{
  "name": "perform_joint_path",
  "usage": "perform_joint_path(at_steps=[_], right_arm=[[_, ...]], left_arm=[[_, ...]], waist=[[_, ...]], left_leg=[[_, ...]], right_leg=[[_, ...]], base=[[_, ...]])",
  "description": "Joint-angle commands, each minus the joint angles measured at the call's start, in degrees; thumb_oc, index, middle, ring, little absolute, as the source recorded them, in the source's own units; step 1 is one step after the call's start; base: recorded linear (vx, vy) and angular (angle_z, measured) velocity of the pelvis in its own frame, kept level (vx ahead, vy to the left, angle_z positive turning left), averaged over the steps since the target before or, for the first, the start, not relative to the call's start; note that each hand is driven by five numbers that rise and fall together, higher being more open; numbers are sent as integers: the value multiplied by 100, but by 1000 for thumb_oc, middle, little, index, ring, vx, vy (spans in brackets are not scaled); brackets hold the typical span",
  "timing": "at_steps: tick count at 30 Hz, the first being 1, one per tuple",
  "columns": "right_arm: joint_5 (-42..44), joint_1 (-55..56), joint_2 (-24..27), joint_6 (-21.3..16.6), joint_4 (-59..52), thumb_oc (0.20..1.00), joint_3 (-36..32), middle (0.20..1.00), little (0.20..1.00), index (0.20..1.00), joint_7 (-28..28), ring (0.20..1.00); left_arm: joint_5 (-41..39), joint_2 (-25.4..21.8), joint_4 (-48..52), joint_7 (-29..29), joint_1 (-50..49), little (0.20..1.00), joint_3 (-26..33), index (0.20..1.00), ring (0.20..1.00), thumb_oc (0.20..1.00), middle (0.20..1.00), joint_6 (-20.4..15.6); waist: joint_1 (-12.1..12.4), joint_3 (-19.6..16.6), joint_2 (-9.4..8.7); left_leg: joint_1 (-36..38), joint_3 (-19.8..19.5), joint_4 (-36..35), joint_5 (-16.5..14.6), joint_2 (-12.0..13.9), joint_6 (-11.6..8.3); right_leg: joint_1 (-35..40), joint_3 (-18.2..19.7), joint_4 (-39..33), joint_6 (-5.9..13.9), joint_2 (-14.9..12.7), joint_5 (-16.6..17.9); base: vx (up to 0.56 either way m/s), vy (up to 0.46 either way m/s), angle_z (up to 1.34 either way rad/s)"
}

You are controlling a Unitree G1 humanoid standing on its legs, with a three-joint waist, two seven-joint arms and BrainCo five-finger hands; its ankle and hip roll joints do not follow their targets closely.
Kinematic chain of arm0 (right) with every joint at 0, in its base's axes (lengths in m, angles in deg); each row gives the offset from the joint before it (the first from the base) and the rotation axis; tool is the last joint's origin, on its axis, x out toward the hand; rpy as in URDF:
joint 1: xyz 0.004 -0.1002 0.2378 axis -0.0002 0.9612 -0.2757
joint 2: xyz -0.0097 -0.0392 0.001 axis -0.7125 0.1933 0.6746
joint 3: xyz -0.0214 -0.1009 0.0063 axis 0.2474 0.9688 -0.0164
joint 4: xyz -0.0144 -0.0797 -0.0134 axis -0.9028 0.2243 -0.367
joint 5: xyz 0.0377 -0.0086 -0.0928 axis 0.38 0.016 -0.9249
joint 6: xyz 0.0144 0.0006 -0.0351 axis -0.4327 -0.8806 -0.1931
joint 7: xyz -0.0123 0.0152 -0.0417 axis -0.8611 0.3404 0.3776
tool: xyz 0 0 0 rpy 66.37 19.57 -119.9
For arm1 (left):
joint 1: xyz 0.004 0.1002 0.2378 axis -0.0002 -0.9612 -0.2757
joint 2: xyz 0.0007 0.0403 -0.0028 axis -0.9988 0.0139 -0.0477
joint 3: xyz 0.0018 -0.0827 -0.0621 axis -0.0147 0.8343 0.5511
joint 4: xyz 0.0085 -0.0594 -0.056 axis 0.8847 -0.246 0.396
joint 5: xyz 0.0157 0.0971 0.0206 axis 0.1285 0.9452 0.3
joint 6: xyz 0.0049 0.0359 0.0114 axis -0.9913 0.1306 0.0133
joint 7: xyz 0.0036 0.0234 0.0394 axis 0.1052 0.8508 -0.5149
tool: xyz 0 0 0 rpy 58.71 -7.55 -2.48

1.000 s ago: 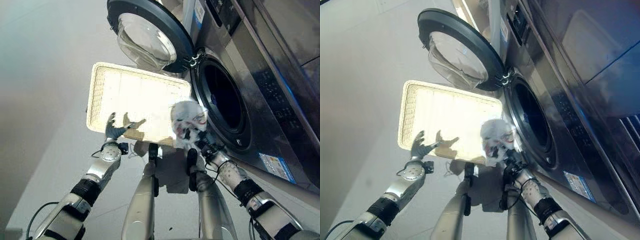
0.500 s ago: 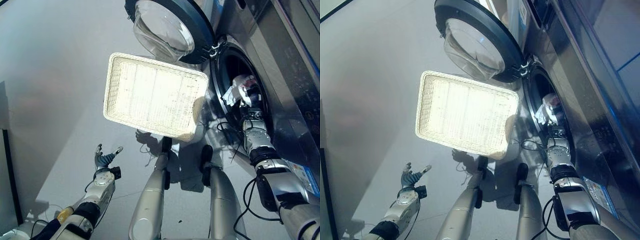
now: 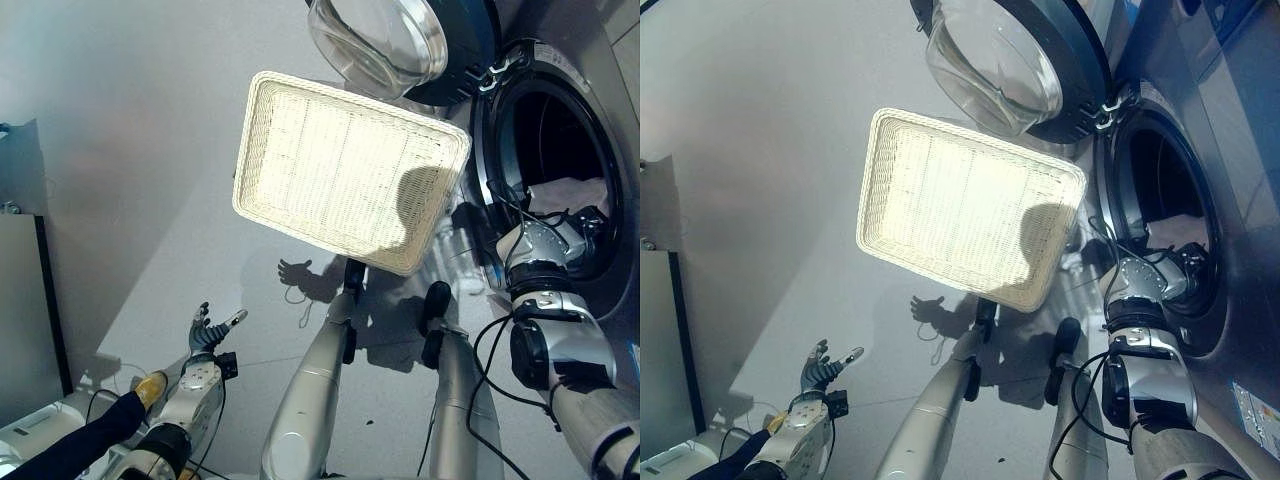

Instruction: Put the clothes into the washing machine.

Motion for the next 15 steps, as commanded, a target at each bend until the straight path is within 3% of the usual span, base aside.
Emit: perform_joint_path(at_steps=[1,5,9,15], right_arm=[[-50,-44,1638,-136,-700,1000,-13,1000,1000,1000,95,1000],[-50,-3,1474,753,-122,1000,198,1000,1000,1000,79,1000],[-50,19,1405,2019,529,1000,497,1000,1000,1000,355,1000],[-50,145,1262,2528,858,1000,618,1000,1000,1000,1430,1000]], left_arm=[[-108,64,-86,50,-202,1000,-28,1000,1000,1000,1000,-13],[-100,143,-85,45,-186,1000,-144,1000,1000,1000,1000,35],[-99,152,-89,62,-163,1000,-266,1000,1000,1000,1000,61],[-137,108,-90,106,-132,1000,-347,1000,1000,1000,1000,12]], waist=[[-447,-55,263],[-410,-55,329],[-395,-55,366],[-370,-55,374]], left_leg=[[144,73,499,-431,-222,-20],[165,93,420,-397,-223,-16],[123,92,382,-364,-240,4],[58,103,309,-330,-255,44]], right_leg=[[451,-331,-753,-55,415,499],[480,-329,-784,-59,403,490],[432,-290,-767,-92,447,474],[360,-292,-795,-80,497,506]], base=[[7,8,-3],[3,3,-1],[0,0,0],[-20,-8,-1]])
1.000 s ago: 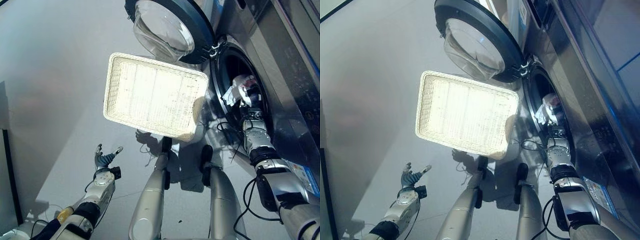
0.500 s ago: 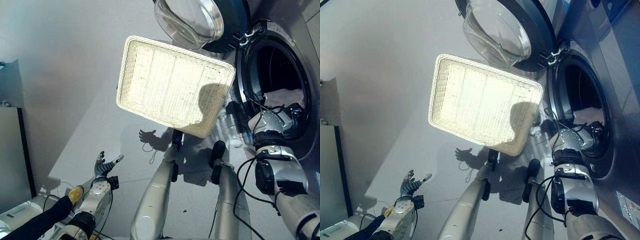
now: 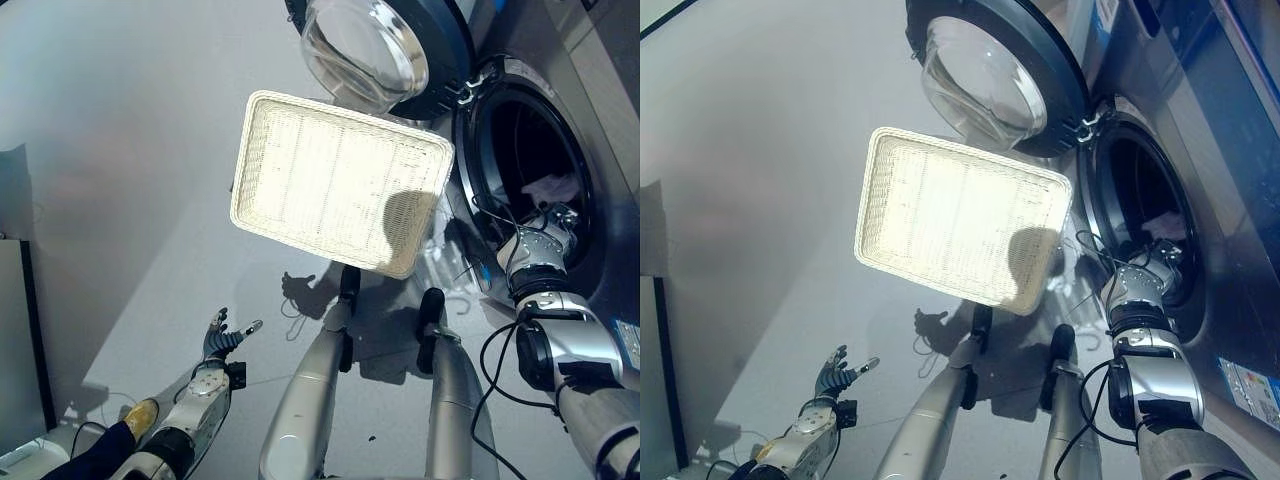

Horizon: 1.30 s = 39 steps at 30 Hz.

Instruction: Put the clothes into the washing machine.

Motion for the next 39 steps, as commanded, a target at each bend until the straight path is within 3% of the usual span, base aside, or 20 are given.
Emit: perform_joint_path(at_steps=[1,10,12,14,18,21,22,27,31,35,39], right_arm=[[-37,173,947,226,1,1000,99,1000,1000,1000,969,1000],[-96,718,482,417,-44,1000,140,1000,1000,1000,1932,1000],[-321,803,401,473,-57,1000,169,1000,1000,1000,1928,1000],[-1185,1089,171,601,-63,1000,279,1000,1000,1000,1890,1000],[-3281,1756,-230,414,-312,1000,844,1000,1000,1000,1646,1000],[-5411,2347,-426,326,-582,1000,1479,1000,1000,1000,1190,1000],[-6296,2557,-465,438,-710,1000,1750,1000,1000,1000,1009,1000],[-8600,3281,-355,751,-639,1000,2631,1000,1000,1000,847,1000],[-8906,3626,-411,953,-279,1000,2786,1000,1000,1000,1070,1000],[-9016,4151,-626,1469,477,1000,2652,1000,1000,1000,1283,1000],[-8809,4480,-776,1995,886,1000,2402,1000,1000,1000,1454,1000]], left_arm=[[-127,121,-67,-34,-90,1000,92,1000,1000,1000,1000,-69],[-114,219,-146,17,-29,1000,142,1000,1000,1000,1000,-150],[-129,227,-148,24,-23,1000,148,1000,1000,1000,1000,-169],[-102,258,-183,73,-46,1000,191,1000,1000,1000,1000,-221],[-58,296,-181,361,-121,1000,353,1000,1000,1000,1000,-311],[-18,357,-224,799,-231,1000,549,1000,1000,1000,1000,-425],[-31,371,-222,1052,-260,1000,625,1000,1000,1000,1000,-470],[-109,446,-755,1903,-317,1000,1042,1000,1000,1000,1000,-572],[3,473,-1177,2153,-253,1000,1206,1000,1000,1000,1000,-529],[605,580,-1743,2461,-356,1000,1277,1000,1000,1000,1000,-518],[842,671,-2016,2826,-458,1000,1317,1000,1000,1000,1000,-434]], waist=[[-144,-50,358],[-215,-50,298],[-234,-50,284],[-274,-50,228],[-351,-50,70],[-434,-50,-110],[-468,-50,-190],[-563,-50,-480],[-594,-122,-637],[-610,-768,-802],[-638,-1199,-848]], left_leg=[[-74,78,362,-355,-249,-37],[-38,109,198,-333,-247,3],[-24,108,185,-333,-250,6],[61,92,216,-430,-272,12],[203,99,286,-510,-283,44],[391,111,376,-597,-291,66],[450,104,403,-594,-299,72],[1286,82,538,-855,-325,90],[1854,85,483,-933,-330,70],[2559,91,45,-989,-284,19],[3076,106,-383,-991,-241,21]], right_leg=[[240,-337,-698,-80,468,396],[228,-301,-873,-17,494,538],[243,-288,-903,-14,499,553],[321,-257,-898,-4,497,489],[473,-213,-994,-32,523,551],[703,-178,-1071,-44,536,584],[791,-160,-1138,-44,539,645],[1689,-71,-1291,29,441,597],[2301,-37,-1529,105,347,665],[3064,-29,-2111,230,290,780],[3523,5,-2470,296,344,848]], base=[[0,0,0],[-19,15,-1],[-19,8,1],[-18,28,4],[-52,54,1],[-55,84,2],[-43,84,-1],[-46,121,-4],[7,66,-3],[148,58,5],[139,48,8]])
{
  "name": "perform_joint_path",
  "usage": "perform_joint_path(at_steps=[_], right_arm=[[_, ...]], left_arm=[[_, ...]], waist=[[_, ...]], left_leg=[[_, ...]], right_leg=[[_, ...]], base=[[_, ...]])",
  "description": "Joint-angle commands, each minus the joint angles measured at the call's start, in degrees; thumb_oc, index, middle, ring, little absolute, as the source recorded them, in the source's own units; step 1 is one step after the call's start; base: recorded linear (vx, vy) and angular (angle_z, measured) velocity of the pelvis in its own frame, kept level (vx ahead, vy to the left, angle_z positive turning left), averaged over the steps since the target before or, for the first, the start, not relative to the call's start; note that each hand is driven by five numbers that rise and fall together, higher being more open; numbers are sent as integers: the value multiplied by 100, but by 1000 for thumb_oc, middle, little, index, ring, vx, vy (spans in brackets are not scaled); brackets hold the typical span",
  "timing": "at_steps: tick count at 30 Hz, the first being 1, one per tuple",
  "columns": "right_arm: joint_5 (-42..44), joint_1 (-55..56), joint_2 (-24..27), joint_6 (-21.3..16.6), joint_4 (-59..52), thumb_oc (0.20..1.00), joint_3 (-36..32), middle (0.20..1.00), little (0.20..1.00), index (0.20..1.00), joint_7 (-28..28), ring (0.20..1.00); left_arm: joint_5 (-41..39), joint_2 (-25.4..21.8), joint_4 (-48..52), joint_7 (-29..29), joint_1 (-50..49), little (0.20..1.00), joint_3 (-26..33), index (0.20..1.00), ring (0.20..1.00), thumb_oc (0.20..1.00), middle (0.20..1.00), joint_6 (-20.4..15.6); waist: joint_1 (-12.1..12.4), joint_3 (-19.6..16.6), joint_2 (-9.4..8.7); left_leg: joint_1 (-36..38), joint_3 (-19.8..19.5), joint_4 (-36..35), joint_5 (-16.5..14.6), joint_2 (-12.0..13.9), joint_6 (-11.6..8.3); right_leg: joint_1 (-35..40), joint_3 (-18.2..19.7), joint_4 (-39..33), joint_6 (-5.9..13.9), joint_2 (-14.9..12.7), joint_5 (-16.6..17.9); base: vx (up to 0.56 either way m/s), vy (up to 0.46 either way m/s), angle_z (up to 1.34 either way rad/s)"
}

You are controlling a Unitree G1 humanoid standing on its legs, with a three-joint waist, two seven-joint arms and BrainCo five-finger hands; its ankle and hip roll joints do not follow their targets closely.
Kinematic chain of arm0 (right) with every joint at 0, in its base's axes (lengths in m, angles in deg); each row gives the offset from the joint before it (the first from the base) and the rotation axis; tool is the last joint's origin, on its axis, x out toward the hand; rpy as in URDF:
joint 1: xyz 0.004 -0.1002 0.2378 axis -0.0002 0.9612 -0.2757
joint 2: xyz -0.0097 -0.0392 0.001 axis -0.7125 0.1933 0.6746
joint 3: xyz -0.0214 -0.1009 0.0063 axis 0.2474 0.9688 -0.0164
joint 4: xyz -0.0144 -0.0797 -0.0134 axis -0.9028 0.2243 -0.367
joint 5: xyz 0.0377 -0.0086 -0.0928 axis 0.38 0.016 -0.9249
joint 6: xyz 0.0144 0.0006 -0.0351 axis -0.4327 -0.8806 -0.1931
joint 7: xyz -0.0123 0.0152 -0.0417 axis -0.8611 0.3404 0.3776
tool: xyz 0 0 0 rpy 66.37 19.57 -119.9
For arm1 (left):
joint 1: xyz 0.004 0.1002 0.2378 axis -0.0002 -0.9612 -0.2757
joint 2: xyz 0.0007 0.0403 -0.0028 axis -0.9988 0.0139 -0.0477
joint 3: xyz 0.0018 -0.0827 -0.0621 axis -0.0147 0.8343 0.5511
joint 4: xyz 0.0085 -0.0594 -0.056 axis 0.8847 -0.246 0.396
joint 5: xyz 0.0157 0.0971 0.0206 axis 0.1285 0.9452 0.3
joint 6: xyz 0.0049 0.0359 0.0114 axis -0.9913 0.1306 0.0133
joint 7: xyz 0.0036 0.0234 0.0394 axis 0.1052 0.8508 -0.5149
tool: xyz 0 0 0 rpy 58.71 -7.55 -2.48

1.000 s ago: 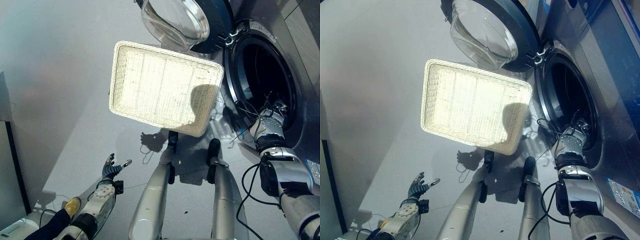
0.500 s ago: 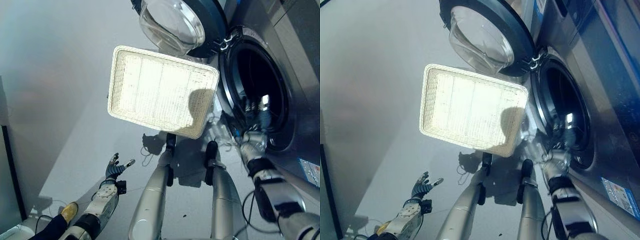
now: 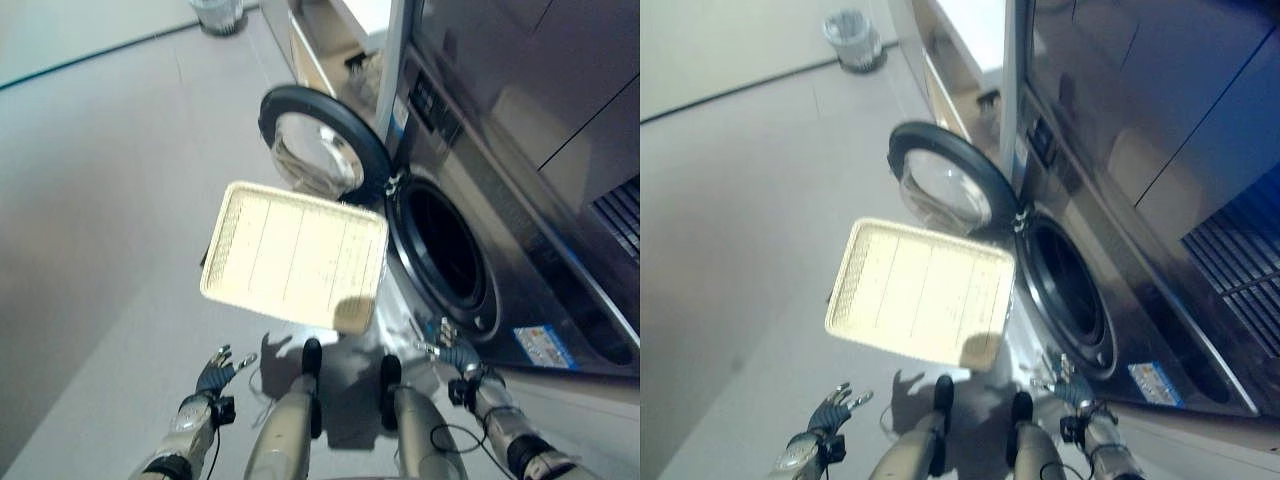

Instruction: Put the clothes into the washing machine.

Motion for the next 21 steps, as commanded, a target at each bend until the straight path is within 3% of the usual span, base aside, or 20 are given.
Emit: perform_joint_path(at_steps=[1,2,8,17,21], right_arm=[[144,-35,38,384,81,1000,-178,1000,1000,1000,206,1000],[24,111,-99,697,458,1000,-369,1000,1000,1000,307,1000],[-1056,324,-245,1162,911,1000,-221,1000,1000,1000,268,1000],[-1417,287,-521,1280,934,1000,13,1000,1000,1000,492,1000],[-1448,250,-557,1335,889,1000,146,1000,1000,1000,467,1000]], left_arm=[[359,52,-163,392,-1,1000,169,1000,1000,1000,1000,-105],[555,164,-436,599,-59,1000,160,1000,1000,1000,1000,-61],[1024,414,-1010,1000,-141,1000,-140,1000,1000,1000,1000,51],[985,695,-1445,876,-309,1000,205,1000,1000,1000,1000,551],[1150,714,-1433,850,-272,1000,160,1000,1000,1000,1000,504]], waist=[[-43,-242,-147],[-59,-510,-160],[-24,-1051,-206],[65,-1396,-389],[58,-1458,-396]], left_leg=[[448,143,403,-770,-486,40],[711,156,164,-753,-447,53],[1205,138,-236,-700,-371,69],[1463,180,-64,-978,-404,137],[1521,169,-43,-1016,-412,150]], right_leg=[[548,66,-1072,243,99,807],[765,87,-1191,257,156,815],[1207,28,-1323,264,247,738],[1602,62,-1512,197,285,676],[1675,74,-1567,176,308,676]], base=[[165,46,0],[149,29,-1],[133,-20,1],[58,-54,-1],[25,-15,-1]])
